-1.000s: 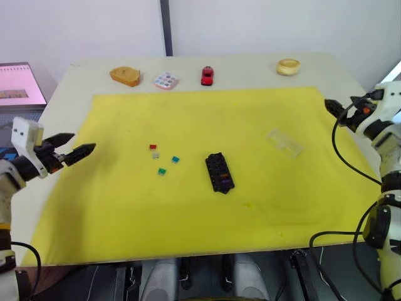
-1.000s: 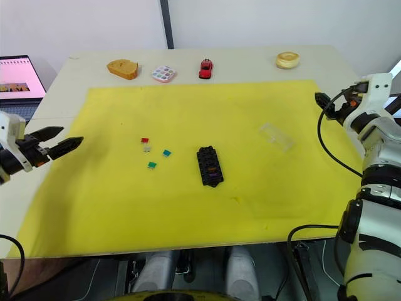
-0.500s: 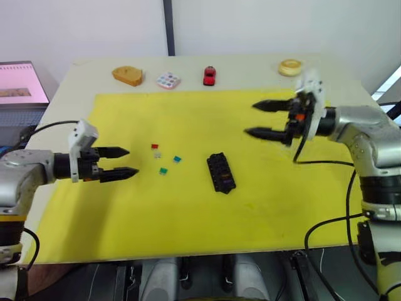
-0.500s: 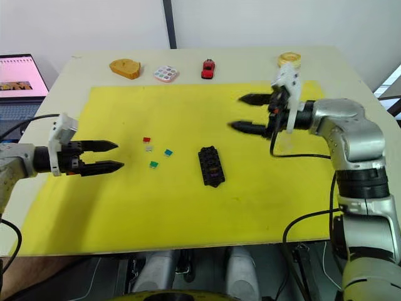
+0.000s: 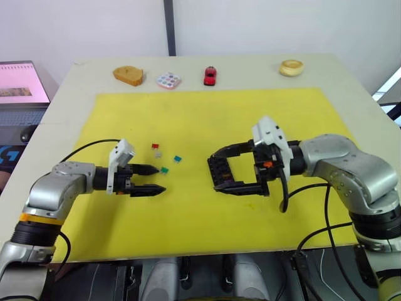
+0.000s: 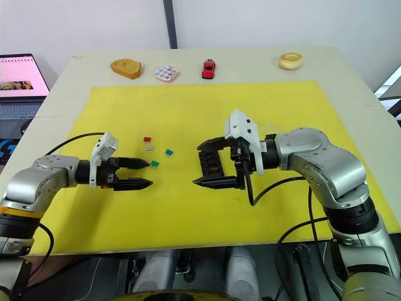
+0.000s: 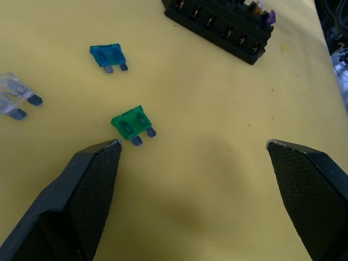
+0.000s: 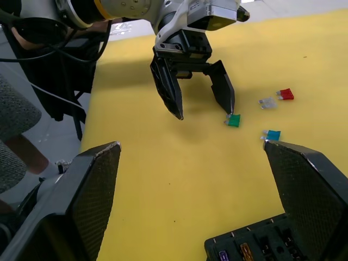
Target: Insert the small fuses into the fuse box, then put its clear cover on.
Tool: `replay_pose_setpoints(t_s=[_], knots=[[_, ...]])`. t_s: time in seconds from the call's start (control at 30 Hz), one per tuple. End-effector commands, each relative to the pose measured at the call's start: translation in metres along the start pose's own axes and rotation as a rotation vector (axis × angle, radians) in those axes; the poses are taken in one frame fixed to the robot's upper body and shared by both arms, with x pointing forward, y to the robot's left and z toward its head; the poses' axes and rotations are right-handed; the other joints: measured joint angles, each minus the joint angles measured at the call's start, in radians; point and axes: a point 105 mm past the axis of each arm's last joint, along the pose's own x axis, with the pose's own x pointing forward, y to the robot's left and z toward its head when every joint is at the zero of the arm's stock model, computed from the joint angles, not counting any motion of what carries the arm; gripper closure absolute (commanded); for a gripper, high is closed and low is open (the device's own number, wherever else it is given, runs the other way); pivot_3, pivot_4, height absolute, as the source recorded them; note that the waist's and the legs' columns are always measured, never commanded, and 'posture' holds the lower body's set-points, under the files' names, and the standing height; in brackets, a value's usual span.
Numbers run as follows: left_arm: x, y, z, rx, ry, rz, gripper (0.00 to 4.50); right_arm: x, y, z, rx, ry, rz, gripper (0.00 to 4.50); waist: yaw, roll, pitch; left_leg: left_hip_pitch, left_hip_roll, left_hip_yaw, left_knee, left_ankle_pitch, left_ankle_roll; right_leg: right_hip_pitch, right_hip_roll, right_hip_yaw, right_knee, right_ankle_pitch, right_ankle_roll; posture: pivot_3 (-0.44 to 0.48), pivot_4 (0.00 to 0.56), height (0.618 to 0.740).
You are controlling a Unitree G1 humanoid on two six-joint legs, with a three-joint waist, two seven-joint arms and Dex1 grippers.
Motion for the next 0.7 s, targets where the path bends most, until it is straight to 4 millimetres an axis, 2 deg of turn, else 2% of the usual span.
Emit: replay_pose_setpoints(t_s=[0.03,0.2,0.4,0.7], knots=[[-0.004,0.004,0.002,0.008,0.004,0.012,0.00,-0.004,0.003,0.008,-0.035,-0.024,-0.020,0.07,-0.001,0.000,0.000,0.000,0.000,0.000,0.000,0.000,0.000,0.000,0.000,0.000,0.000,0.000,0.000,0.000,0.150,0.740],[0.005,0.002,-0.005,-0.028,0.022,-0.026,0.00,-0.003,0.002,0.007,-0.032,-0.032,-0.039,0.07,0.000,0.000,0.000,0.000,0.000,0.000,0.000,0.000,0.000,0.000,0.000,0.000,0.000,0.000,0.000,0.000,0.150,0.740],[0.019,0.009,-0.014,-0.115,0.023,-0.050,0.00,-0.002,0.001,0.007,-0.030,-0.041,-0.053,0.07,0.022,0.000,0.000,0.000,0.000,0.000,0.002,0.000,0.000,0.001,0.000,0.000,0.000,0.000,0.000,0.000,0.150,0.740],[0.037,-0.001,-0.006,-0.174,-0.006,-0.171,0.00,-0.001,-0.002,0.007,-0.027,-0.046,-0.091,0.07,0.043,0.000,-0.001,0.001,-0.001,-0.001,0.003,0.000,0.001,0.000,-0.001,-0.001,-0.001,0.000,0.000,0.000,0.150,0.740]])
